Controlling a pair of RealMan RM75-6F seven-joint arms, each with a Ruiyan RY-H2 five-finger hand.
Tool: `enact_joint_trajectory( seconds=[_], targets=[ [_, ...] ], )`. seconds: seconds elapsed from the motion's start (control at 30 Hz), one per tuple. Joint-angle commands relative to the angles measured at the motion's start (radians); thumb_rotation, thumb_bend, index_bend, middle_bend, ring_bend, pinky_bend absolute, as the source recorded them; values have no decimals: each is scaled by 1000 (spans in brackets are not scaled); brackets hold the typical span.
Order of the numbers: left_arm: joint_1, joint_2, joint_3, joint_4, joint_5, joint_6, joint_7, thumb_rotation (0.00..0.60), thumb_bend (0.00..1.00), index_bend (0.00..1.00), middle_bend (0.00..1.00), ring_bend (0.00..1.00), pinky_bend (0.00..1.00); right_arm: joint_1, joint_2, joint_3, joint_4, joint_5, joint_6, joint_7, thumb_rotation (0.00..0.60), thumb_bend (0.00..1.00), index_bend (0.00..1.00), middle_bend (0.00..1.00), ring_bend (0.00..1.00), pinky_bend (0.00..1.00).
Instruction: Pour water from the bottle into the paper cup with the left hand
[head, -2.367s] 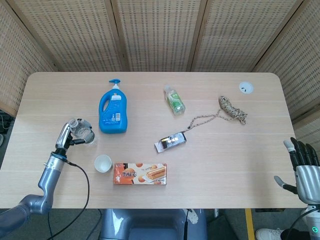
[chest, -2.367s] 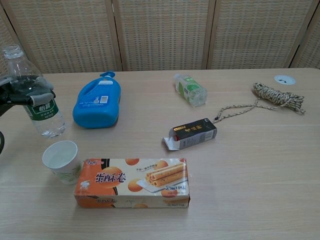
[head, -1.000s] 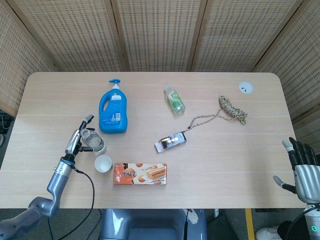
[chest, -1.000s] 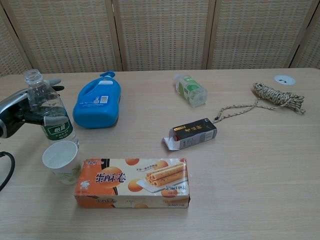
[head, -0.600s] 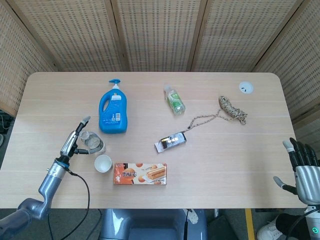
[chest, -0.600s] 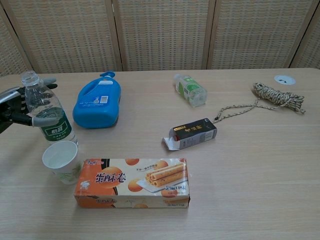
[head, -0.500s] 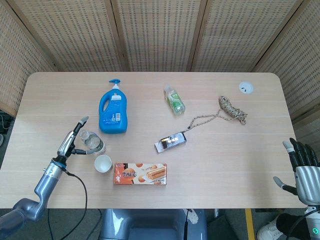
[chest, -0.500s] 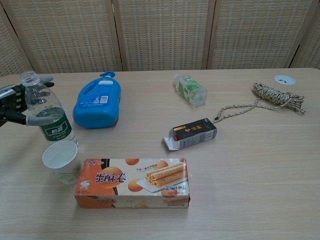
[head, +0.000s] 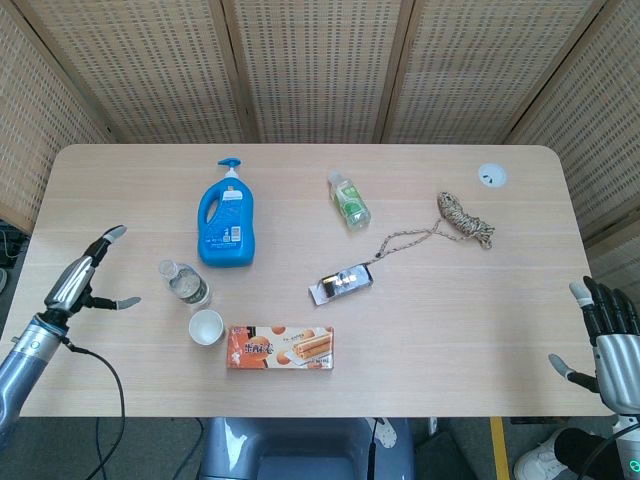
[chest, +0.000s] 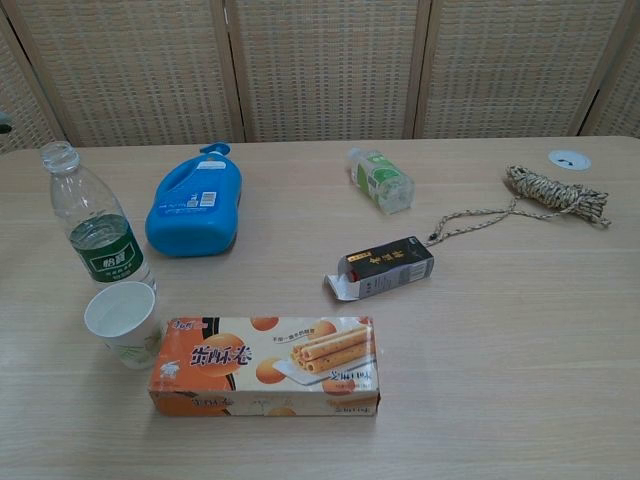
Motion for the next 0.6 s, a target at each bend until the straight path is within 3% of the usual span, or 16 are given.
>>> enact_joint_trajectory(
  seconds=[0.03,0.13,0.3,0.47,0.6],
  targets=[
    [94,157,-33,-236,-142,84,394,600,0,0,0,0,0,-1,1,1,0,-1,3,1,600,0,31,0,0,0],
    [158,195,-45,-400,-200,201,638,600,0,0,0,0,0,-3,2,1,1,-2,5,4,600,0,31,0,0,0],
    [228,215,-44,-551,-218,320,805,600,0,0,0,0,0,-3,3,2,5,-2,7,14,600,0,31,0,0,0],
    [271,188,-10,-552,-155,380,897,600,0,0,0,0,0,-7,6,2,8,-3,13,26,600,0,31,0,0,0],
    [282,169,-12,-525,-134,391,910,600,0,0,0,0,0,-9,7,3,6,-6,19,24,600,0,31,0,0,0]
  ],
)
